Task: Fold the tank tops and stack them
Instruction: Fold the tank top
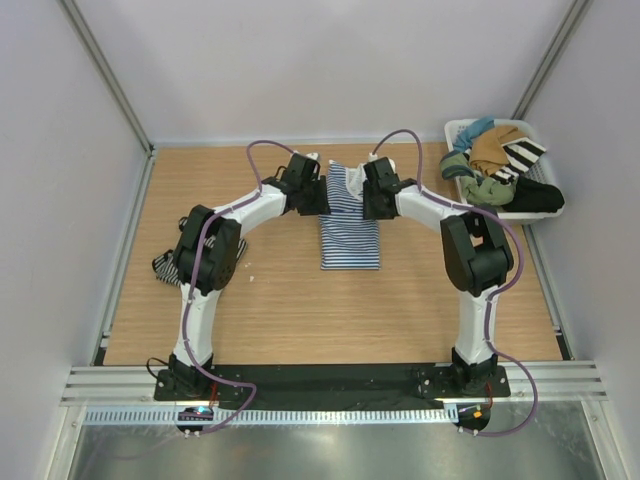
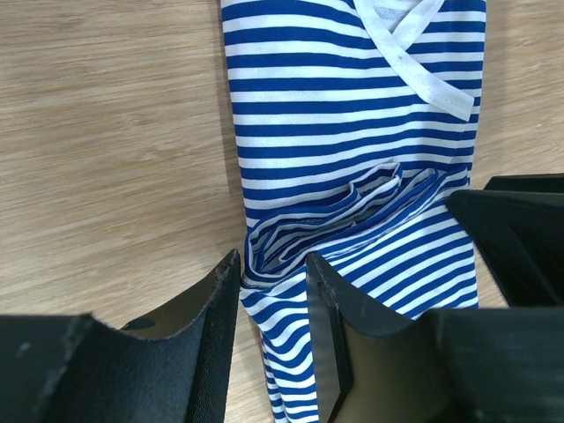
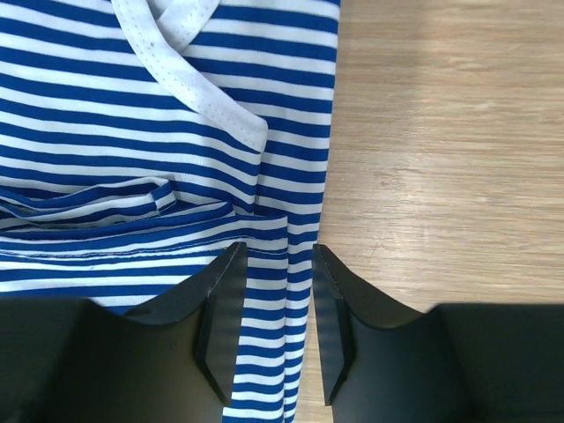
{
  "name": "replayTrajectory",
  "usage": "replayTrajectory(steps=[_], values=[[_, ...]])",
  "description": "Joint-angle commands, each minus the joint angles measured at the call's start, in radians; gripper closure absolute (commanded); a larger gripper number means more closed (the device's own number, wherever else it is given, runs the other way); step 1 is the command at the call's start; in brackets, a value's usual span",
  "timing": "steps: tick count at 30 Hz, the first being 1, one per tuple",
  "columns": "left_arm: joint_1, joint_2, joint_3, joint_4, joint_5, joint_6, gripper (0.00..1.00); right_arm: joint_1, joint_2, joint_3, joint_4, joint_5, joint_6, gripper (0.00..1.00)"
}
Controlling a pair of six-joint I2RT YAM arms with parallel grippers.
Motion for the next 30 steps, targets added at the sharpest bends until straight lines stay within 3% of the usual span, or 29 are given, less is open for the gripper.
replayTrajectory(steps=[1,6,28,30], values=[[0.004,-0.02,0.038,-0.006,-0.006,0.024,0.63,0.004,-0.091,0.014,0.025,0.048,-0.015,0.6],[0.004,-0.023,0.038,-0.007,-0.003,0.024,0.64,0.007,-0.089,0.013,0.03,0.022,-0.015,0.65],[0.004,-0.002,0.048,-0.018,-0.003,0.027,0.67,0.006,0.0,0.037,0.025,-0.054,0.006,0.65],[0.003,0.005,0.052,-0.021,0.0,0.026,0.68,0.006,0.006,0.048,0.014,-0.052,0.006,0.72]])
